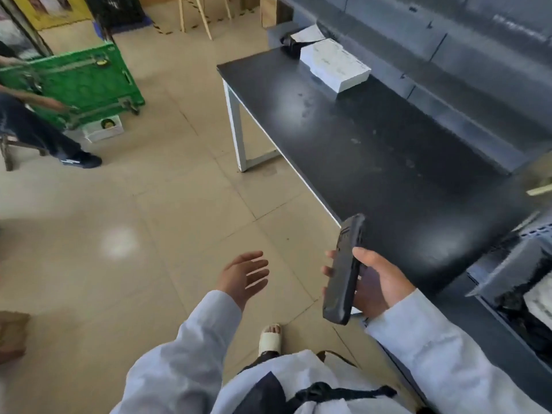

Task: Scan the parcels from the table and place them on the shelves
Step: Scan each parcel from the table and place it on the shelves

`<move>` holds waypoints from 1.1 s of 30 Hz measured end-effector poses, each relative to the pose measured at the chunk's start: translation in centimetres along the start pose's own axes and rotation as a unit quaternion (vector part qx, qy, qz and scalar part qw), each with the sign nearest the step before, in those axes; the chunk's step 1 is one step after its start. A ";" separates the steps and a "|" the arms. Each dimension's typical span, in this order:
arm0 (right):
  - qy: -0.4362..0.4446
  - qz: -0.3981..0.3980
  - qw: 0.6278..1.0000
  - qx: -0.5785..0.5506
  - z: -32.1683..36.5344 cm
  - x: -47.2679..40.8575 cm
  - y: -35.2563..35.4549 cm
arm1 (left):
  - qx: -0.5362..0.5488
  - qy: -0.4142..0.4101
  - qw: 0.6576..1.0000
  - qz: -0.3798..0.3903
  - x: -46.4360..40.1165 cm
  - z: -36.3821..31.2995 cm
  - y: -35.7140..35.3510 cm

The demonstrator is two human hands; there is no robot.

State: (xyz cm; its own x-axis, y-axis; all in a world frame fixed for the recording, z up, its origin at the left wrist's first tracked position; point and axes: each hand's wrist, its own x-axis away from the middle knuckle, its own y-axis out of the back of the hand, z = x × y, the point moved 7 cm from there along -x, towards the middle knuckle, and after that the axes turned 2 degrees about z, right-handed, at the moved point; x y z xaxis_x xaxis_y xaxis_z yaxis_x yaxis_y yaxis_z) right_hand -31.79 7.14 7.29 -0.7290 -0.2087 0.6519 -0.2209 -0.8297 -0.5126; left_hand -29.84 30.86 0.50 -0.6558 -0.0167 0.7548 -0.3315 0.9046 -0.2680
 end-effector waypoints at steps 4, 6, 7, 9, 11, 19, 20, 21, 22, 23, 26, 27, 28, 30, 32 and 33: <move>0.023 -0.017 0.999 -0.040 4.0 -3.3 1.4 | -0.069 0.017 0.996 0.047 -5.1 -4.4 -5.5; 0.023 -0.029 0.998 -0.055 6.1 -5.5 2.1 | -0.099 0.022 0.992 0.073 -7.6 -6.6 -8.3; 0.018 -0.034 0.997 -0.067 7.1 -6.9 2.4 | -0.113 0.024 0.990 0.078 -9.0 -7.6 -9.5; 0.016 -0.037 0.996 -0.086 9.4 -9.8 2.3 | -0.135 0.021 0.988 0.075 -11.7 -9.6 -11.6; 0.024 -0.052 0.993 -0.105 12.3 -12.8 2.2 | -0.159 0.021 0.986 0.052 -14.3 -11.8 -13.6; 0.052 -0.047 0.981 -0.179 24.0 -25.2 0.8 | -0.288 -0.004 0.956 0.059 -23.2 -22.0 -21.4; 0.057 -0.055 0.981 -0.179 25.5 -26.6 0.7 | -0.299 -0.012 0.953 0.052 -24.7 -23.2 -22.0; 0.063 -0.064 0.978 -0.186 26.8 -27.8 0.6 | -0.312 -0.018 0.948 0.053 -26.0 -24.1 -22.7; 0.071 -0.070 0.976 -0.191 27.9 -29.0 0.6 | -0.332 -0.023 0.941 0.060 -27.3 -24.9 -23.4; 0.077 -0.076 0.974 -0.197 28.9 -30.0 0.7 | -0.354 -0.024 0.932 0.071 -28.5 -25.5 -24.1; 0.094 -0.077 0.968 -0.218 31.4 -32.1 0.6 | -0.435 -0.027 0.896 0.083 -32.8 -27.6 -26.6; 0.102 -0.083 0.968 -0.215 32.1 -32.7 0.6 | -0.454 -0.031 0.886 0.086 -34.5 -28.5 -27.8; 0.111 -0.094 0.967 -0.211 32.7 -33.1 0.7 | -0.480 -0.038 0.872 0.088 -36.3 -29.5 -29.2; 0.128 -0.133 0.959 -0.214 33.5 -33.9 1.0 | -0.534 -0.069 0.837 0.097 -40.2 -32.0 -32.9; 0.136 -0.181 0.947 -0.227 33.9 -34.4 1.0 | -0.570 -0.106 0.807 0.116 -44.7 -34.8 -37.1; 0.138 -0.202 0.940 -0.237 33.9 -34.5 0.7 | -0.599 -0.125 0.782 0.116 -46.7 -36.2 -39.2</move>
State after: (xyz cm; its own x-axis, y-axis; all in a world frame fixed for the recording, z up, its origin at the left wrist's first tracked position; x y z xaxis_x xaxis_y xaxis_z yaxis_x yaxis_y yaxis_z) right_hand 15.21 -3.81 3.40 -0.6496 0.2698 0.7108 -0.7318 -0.4752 -0.4885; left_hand 38.33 11.56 -2.60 -0.7657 0.2604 0.5882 0.5919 0.6430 0.4859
